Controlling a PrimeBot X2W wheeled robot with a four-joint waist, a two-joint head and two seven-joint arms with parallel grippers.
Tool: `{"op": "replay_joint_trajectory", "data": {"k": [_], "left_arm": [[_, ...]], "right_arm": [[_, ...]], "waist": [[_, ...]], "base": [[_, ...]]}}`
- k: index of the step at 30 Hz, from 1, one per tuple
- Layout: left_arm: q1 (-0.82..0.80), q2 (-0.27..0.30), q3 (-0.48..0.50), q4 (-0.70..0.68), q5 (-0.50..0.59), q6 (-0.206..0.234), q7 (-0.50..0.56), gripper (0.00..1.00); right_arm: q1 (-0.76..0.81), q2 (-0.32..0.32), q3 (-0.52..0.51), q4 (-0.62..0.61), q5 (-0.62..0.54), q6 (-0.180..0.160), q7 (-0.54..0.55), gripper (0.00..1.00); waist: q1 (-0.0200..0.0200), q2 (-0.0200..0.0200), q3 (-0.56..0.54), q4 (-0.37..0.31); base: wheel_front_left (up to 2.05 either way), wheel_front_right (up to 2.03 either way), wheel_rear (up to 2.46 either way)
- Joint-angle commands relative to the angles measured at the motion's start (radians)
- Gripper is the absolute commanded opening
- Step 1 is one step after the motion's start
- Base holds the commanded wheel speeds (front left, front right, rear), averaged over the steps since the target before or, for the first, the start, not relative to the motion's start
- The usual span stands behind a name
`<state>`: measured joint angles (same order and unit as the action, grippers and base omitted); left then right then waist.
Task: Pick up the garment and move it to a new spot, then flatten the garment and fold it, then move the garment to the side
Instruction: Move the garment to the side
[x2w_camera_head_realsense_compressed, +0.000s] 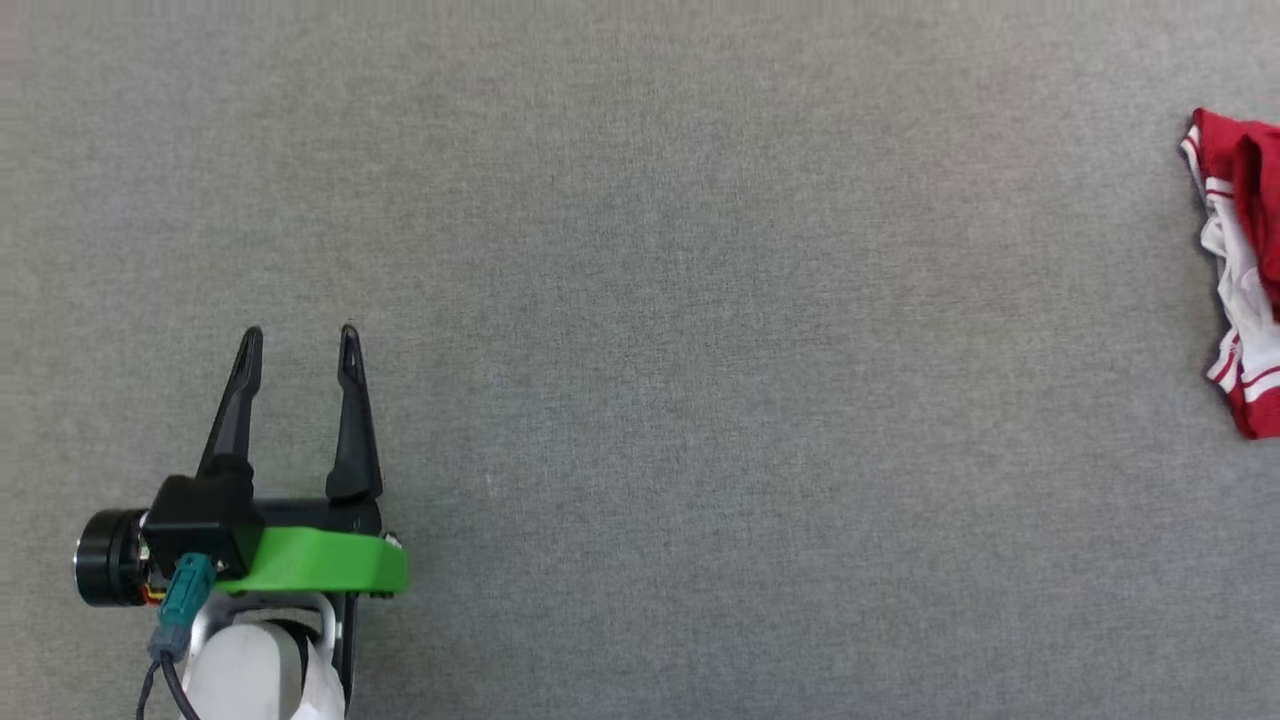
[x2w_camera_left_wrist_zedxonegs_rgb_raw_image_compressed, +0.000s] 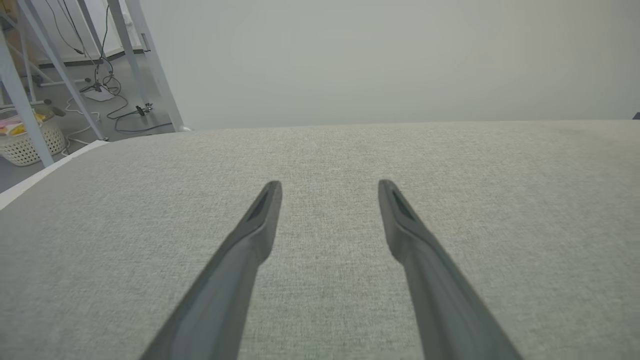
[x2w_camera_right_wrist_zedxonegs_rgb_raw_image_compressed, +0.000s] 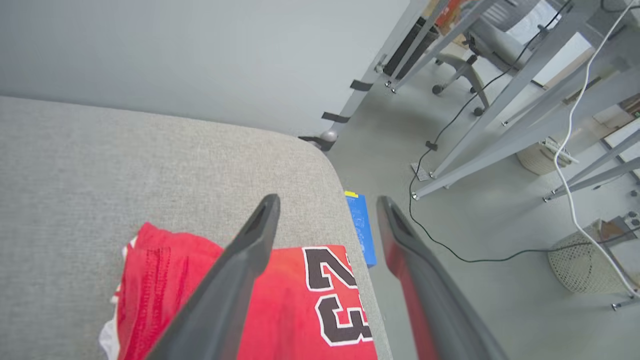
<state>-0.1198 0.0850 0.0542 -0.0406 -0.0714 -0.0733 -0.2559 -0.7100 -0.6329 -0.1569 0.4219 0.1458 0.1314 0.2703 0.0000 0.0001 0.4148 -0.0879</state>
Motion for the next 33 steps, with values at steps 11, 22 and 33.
{"op": "replay_joint_trajectory", "data": {"k": [11,22,33], "left_arm": [[0.096,-0.022,0.007,0.026,-0.021,0.029,-0.006,1.00],[0.139,-0.028,0.002,0.067,-0.027,0.037,-0.006,1.00],[0.179,-0.031,-0.003,0.111,-0.029,0.044,-0.006,1.00]], "right_arm": [[0.140,0.202,0.051,-0.232,-0.038,-0.001,-0.346,1.00],[0.364,0.397,0.152,-0.290,-0.039,-0.001,-0.469,1.00],[0.568,0.512,0.201,-0.237,-0.013,-0.001,-0.513,1.00]], "waist": [[0.0000,-0.0001,-0.221,0.049],[0.0000,-0.0001,-0.298,0.092],[0.0000,-0.0001,-0.369,0.095]], "base": [[0.00,0.00,0.00],[0.00,0.00,0.00],[0.00,0.00,0.00]]}}
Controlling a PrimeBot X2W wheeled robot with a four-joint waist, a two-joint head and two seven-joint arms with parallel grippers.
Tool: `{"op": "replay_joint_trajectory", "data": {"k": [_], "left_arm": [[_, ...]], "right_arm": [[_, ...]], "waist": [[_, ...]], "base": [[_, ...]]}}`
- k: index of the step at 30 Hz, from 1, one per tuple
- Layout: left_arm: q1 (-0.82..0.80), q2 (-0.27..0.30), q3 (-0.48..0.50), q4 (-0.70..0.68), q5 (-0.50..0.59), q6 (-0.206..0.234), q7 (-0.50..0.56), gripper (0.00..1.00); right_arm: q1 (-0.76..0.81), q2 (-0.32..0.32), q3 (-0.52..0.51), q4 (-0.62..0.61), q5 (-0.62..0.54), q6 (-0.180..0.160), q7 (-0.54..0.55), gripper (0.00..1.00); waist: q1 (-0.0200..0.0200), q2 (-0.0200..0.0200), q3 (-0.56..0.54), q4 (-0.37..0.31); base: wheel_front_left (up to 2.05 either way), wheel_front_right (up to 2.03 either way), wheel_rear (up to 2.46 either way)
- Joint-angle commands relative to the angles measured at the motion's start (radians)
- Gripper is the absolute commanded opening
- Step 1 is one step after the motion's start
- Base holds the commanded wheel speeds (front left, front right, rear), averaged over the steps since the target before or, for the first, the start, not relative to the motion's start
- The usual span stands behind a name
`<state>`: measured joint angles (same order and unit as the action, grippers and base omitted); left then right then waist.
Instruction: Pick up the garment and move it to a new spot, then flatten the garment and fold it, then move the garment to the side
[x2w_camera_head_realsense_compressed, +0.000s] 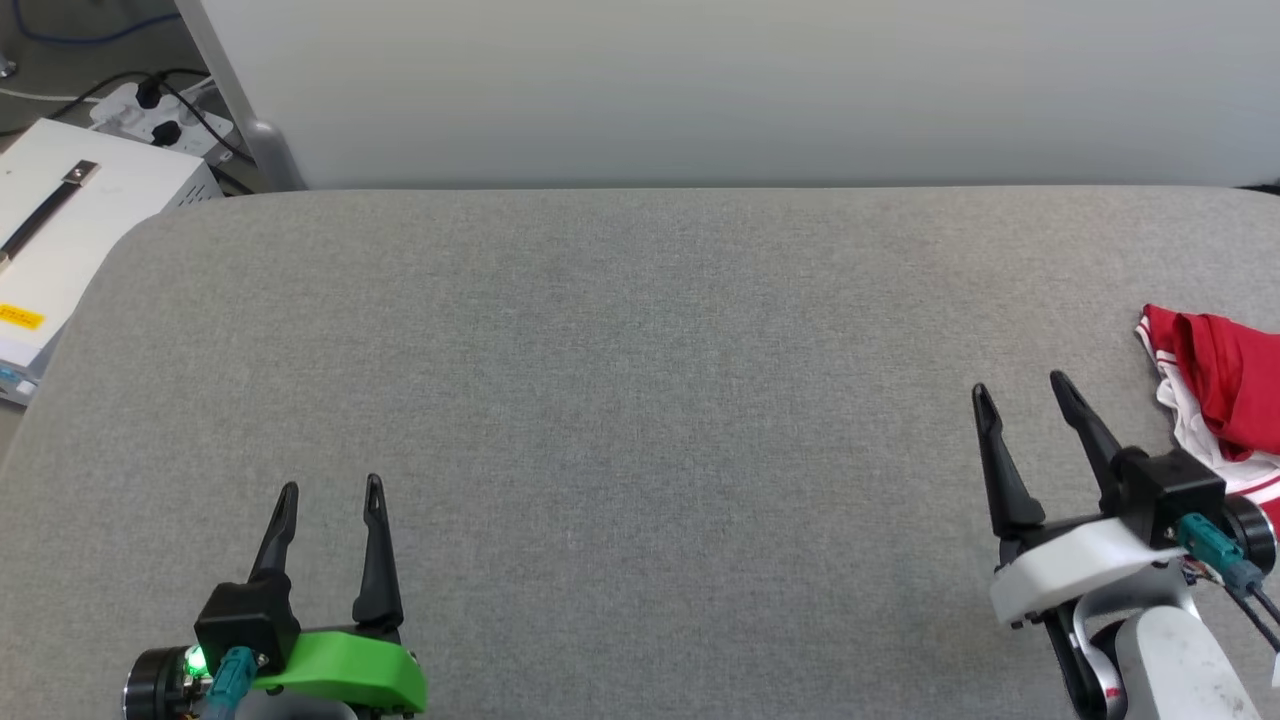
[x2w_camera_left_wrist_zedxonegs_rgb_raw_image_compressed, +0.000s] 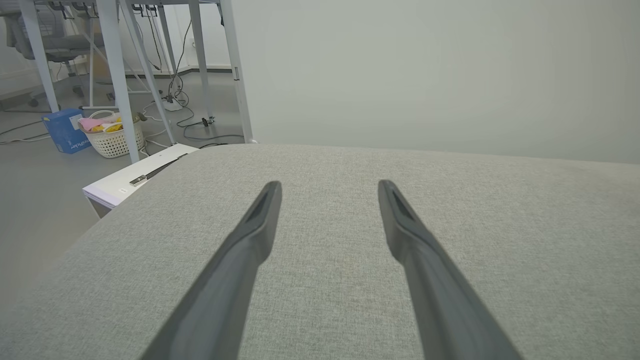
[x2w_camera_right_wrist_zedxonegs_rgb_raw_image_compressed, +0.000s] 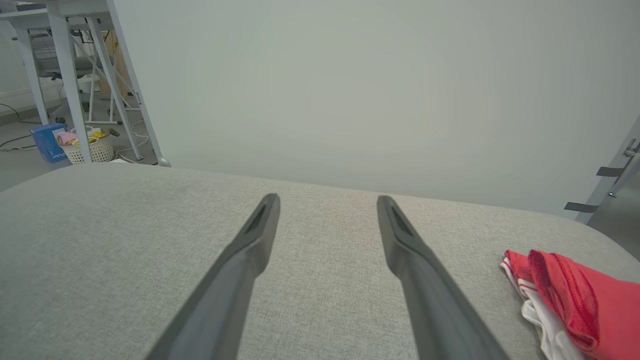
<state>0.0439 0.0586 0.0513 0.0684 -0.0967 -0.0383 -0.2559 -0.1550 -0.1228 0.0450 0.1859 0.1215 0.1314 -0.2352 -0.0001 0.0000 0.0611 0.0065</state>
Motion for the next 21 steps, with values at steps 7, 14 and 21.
{"op": "replay_joint_trajectory", "data": {"k": [7,14,21], "left_arm": [[0.053,-0.006,-0.012,0.004,-0.018,0.003,-0.006,1.00],[0.075,-0.006,-0.026,-0.002,-0.018,0.000,-0.006,1.00],[0.063,-0.002,-0.031,0.002,-0.010,0.001,0.002,0.00]], "right_arm": [[0.125,0.031,-0.021,-0.036,0.010,-0.001,-0.017,1.00],[0.202,0.052,-0.043,-0.072,0.000,-0.001,-0.019,1.00],[0.214,0.059,-0.042,-0.074,0.005,0.000,-0.014,0.00]], "waist": [[0.0001,0.0000,-0.049,-0.003],[0.0001,0.0000,-0.064,-0.009],[0.0001,0.0000,-0.063,-0.014]], "base": [[0.00,0.00,0.00],[0.00,0.00,0.00],[0.00,0.00,0.00]]}}
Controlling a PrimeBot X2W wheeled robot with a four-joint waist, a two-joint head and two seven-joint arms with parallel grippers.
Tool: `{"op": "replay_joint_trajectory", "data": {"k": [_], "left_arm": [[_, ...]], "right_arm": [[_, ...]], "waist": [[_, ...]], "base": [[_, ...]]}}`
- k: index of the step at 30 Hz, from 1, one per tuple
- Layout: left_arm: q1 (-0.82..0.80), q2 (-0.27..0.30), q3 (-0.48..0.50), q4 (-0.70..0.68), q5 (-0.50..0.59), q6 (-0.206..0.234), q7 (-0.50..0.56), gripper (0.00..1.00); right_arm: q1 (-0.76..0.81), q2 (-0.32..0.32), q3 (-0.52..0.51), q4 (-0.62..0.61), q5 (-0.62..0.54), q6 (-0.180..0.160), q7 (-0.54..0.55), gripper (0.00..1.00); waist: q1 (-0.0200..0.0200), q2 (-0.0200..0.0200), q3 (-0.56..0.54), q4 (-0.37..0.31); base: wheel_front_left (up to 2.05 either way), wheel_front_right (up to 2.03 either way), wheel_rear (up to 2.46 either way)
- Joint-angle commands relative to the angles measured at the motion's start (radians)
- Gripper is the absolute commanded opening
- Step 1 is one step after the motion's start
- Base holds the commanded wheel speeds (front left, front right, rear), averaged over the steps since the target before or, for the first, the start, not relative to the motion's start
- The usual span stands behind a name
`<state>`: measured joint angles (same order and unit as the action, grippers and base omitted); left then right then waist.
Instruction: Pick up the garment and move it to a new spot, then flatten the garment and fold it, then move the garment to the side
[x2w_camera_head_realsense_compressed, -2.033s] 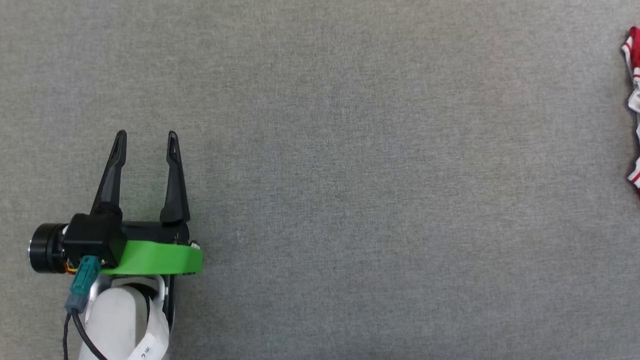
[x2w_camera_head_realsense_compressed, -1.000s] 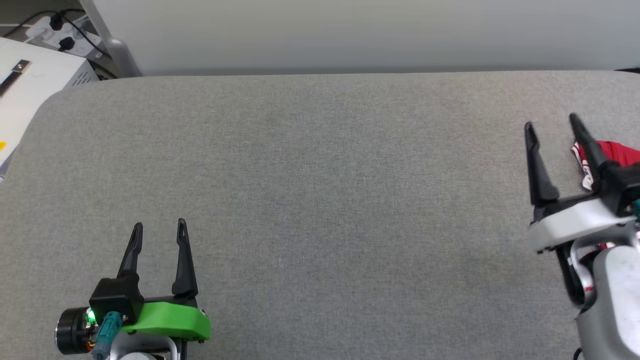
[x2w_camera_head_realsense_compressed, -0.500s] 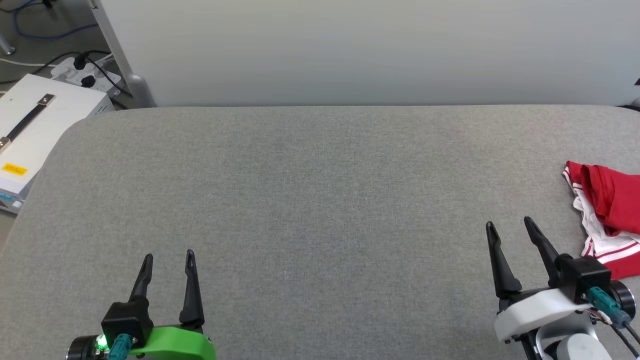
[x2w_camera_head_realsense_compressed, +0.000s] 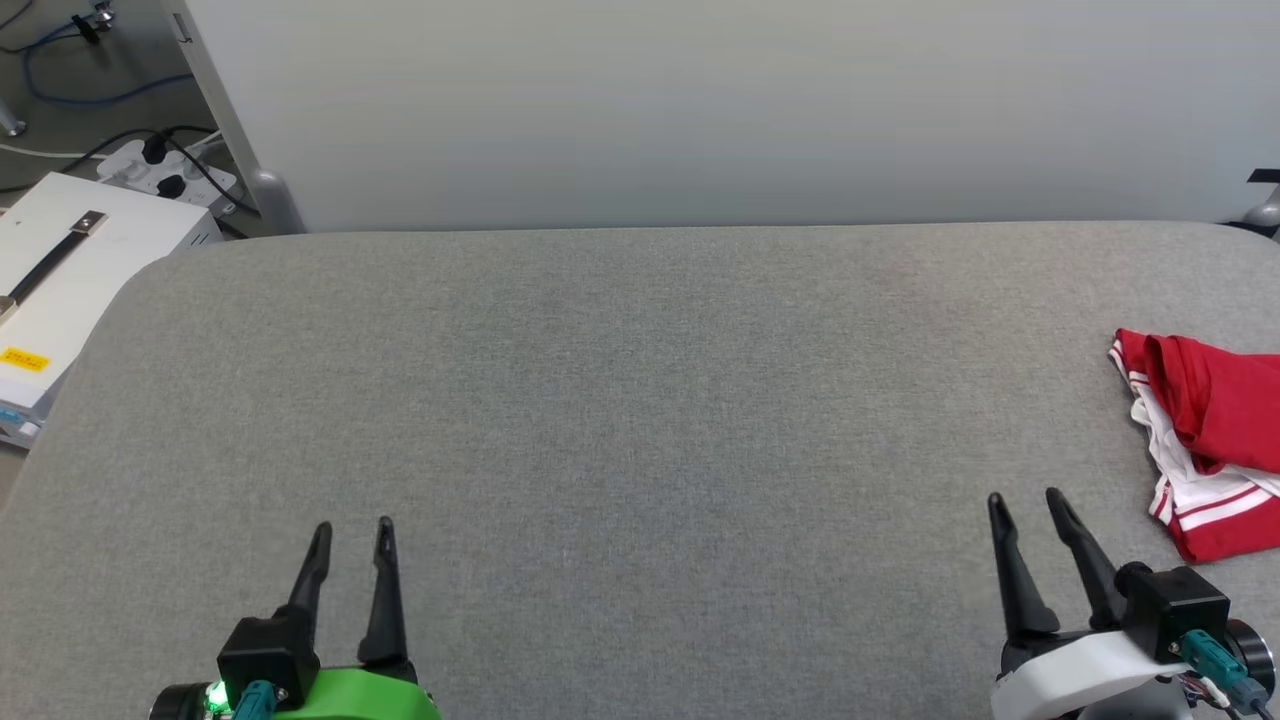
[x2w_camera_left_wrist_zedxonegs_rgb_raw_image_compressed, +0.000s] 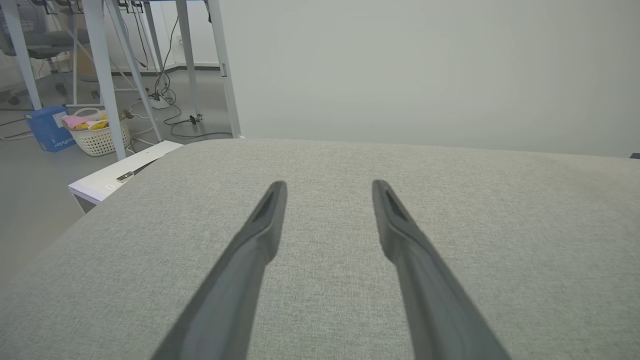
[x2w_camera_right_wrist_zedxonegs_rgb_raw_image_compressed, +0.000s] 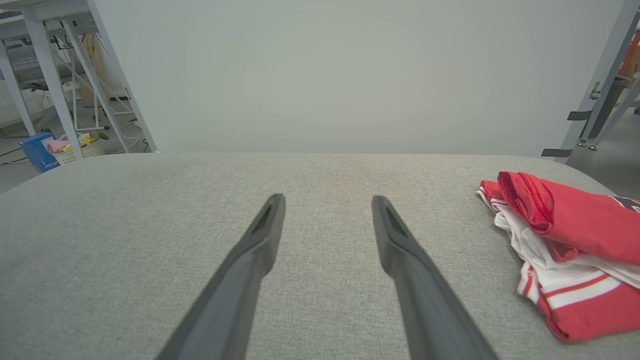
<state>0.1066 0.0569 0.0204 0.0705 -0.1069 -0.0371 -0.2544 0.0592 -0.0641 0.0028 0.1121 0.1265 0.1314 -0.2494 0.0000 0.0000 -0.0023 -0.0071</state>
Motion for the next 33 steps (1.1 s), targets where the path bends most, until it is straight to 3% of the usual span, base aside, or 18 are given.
{"op": "replay_joint_trajectory", "data": {"k": [1,33], "left_arm": [[0.000,0.000,0.000,0.000,0.000,0.000,0.000,0.00],[-0.026,-0.002,-0.005,-0.017,0.026,0.009,0.063,0.00]], "right_arm": [[0.000,0.000,0.000,0.000,0.000,0.000,0.000,0.00],[-0.015,0.003,-0.001,-0.028,-0.031,0.000,0.062,0.00]], "waist": [[0.0000,0.0000,0.000,0.000],[0.0000,0.0000,0.001,0.002]], "base": [[0.00,0.00,0.00],[0.00,0.00,0.00]]}}
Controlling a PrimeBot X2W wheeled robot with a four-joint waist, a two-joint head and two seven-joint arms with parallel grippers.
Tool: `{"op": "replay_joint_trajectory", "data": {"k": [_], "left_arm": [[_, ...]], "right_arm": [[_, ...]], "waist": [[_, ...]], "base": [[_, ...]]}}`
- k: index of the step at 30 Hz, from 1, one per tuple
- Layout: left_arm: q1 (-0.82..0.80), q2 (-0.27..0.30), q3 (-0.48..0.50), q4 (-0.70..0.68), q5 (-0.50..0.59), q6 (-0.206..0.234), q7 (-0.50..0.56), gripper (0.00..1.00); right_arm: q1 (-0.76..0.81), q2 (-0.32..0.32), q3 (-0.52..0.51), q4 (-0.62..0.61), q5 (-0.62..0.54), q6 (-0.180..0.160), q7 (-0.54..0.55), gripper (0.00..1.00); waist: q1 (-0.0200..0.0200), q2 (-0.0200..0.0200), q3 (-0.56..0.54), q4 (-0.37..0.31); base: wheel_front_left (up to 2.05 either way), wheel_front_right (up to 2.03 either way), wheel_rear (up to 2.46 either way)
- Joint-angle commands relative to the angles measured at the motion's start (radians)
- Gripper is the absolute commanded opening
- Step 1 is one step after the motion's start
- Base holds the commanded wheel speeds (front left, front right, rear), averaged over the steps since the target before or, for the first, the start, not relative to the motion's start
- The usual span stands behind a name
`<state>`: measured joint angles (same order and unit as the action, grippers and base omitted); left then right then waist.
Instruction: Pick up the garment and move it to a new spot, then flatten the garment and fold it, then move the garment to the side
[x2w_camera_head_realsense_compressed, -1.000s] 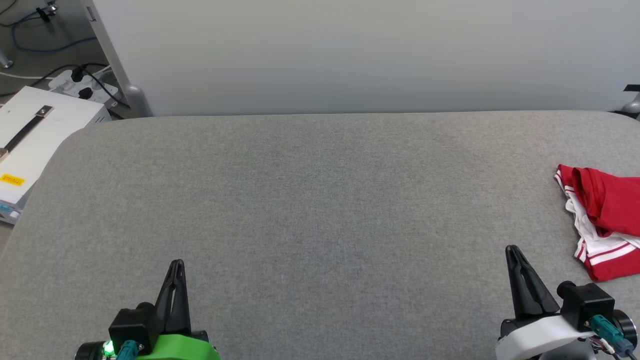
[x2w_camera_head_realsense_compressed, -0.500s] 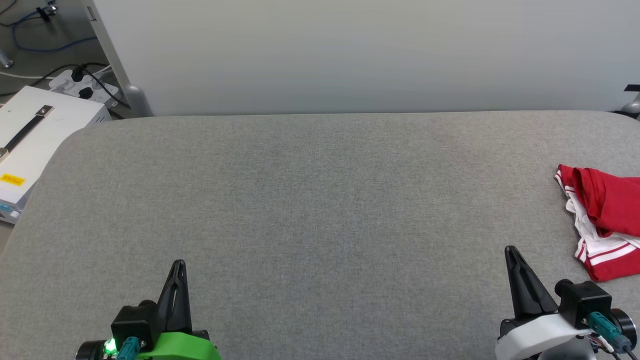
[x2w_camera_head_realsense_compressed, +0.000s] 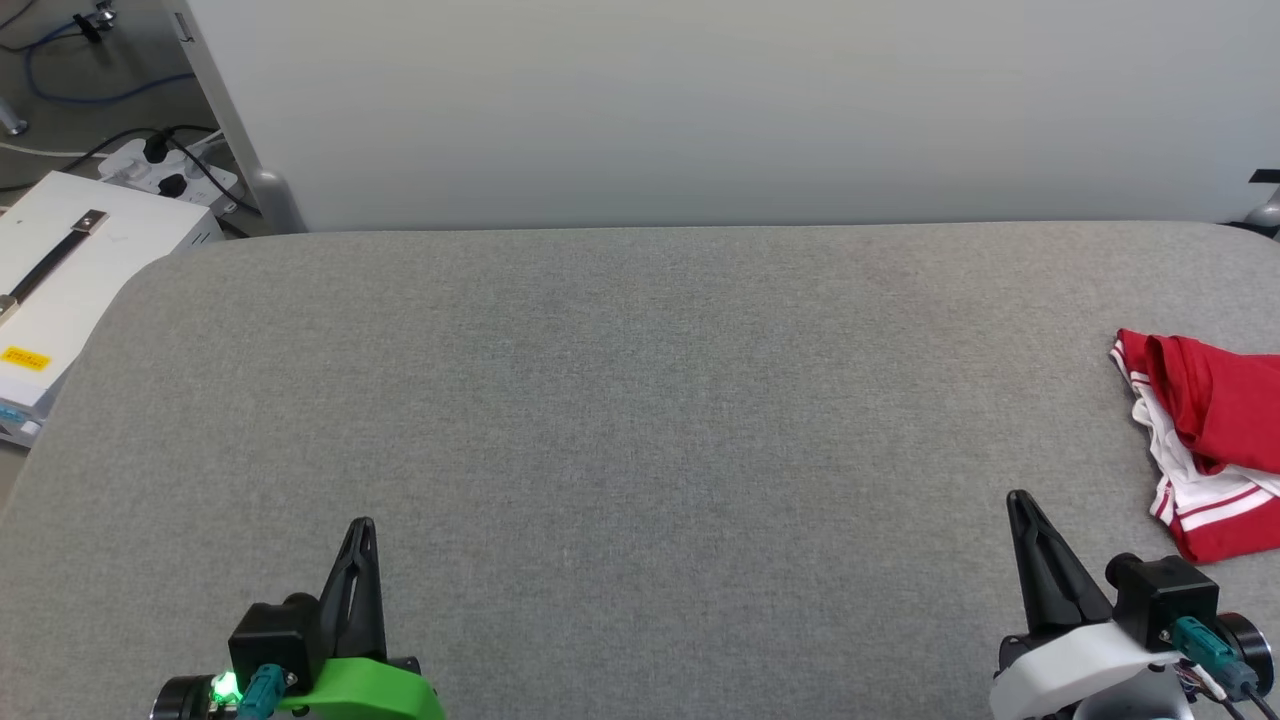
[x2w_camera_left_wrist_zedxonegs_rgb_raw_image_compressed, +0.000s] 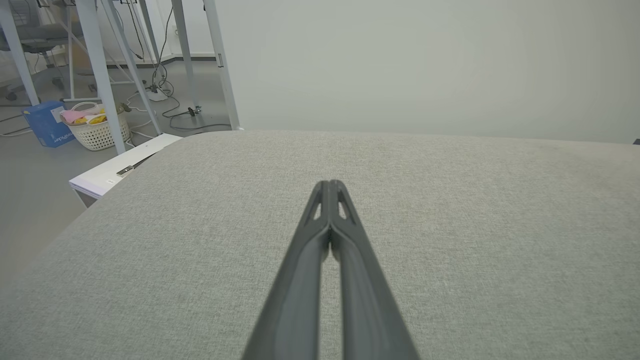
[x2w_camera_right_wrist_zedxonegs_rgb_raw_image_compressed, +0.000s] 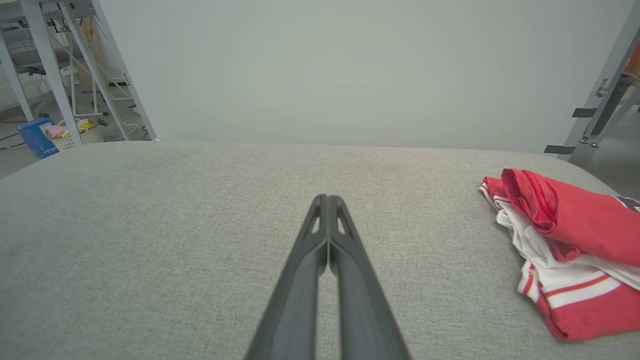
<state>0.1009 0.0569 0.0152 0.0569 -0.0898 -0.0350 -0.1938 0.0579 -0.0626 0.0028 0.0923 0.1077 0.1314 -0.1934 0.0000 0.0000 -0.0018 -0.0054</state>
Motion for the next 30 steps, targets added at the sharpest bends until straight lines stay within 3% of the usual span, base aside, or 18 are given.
{"op": "replay_joint_trajectory", "data": {"k": [1,30], "left_arm": [[-0.021,-0.002,0.000,-0.004,0.010,0.007,0.004,0.00],[-0.046,-0.003,-0.005,-0.020,0.035,0.016,0.062,0.00]], "right_arm": [[-0.014,0.002,-0.001,-0.009,-0.013,0.000,0.007,0.00],[-0.027,0.005,-0.001,-0.034,-0.042,0.000,0.065,0.00]], "waist": [[0.0000,0.0000,0.000,0.000],[0.0000,0.0000,0.001,0.002]], "base": [[0.00,0.00,0.00],[0.00,0.00,0.00]]}}
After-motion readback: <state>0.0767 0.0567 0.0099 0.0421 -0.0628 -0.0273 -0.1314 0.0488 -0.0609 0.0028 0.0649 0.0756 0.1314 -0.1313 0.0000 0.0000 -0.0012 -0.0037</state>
